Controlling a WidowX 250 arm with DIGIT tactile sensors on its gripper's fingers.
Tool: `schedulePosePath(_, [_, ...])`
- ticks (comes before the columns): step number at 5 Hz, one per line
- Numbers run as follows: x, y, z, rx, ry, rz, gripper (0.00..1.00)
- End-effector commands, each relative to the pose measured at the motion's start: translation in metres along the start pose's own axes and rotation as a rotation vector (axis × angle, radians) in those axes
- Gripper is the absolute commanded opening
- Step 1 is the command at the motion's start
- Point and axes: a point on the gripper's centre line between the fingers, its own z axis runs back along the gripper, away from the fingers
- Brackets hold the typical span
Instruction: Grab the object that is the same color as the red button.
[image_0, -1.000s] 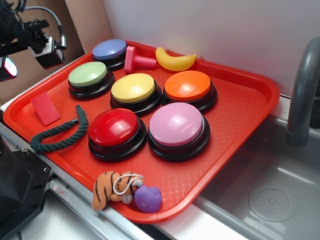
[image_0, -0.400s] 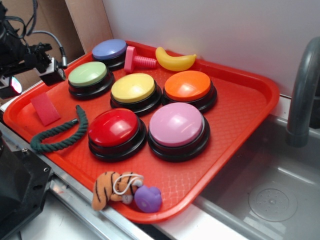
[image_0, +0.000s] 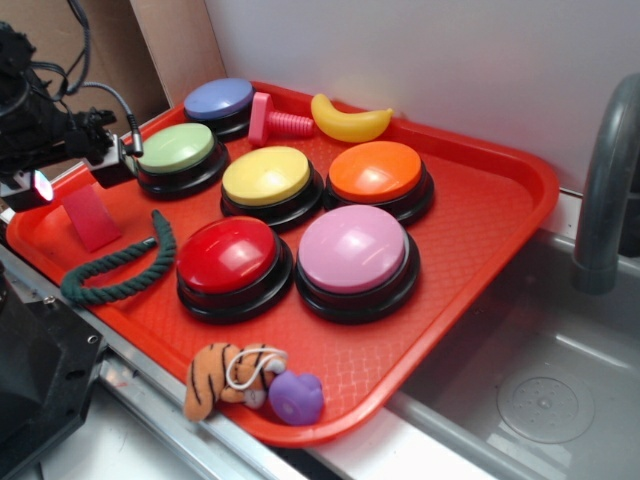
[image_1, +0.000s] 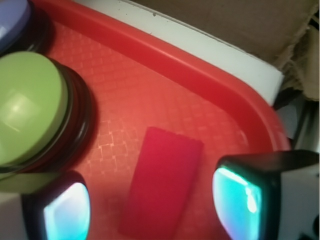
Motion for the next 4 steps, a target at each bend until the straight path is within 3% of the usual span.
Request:
schedulePosePath(1, [0.007,0.007,-0.021,-0.005,0.01,-0.022,1.0])
schedulePosePath(3, [0.01,0.016,-0.023,-0.022,0.031,-0.025,1.0])
schedulePosePath(4, [0.014,0.02,-0.021,-0.077,0.06,-0.066,1.0])
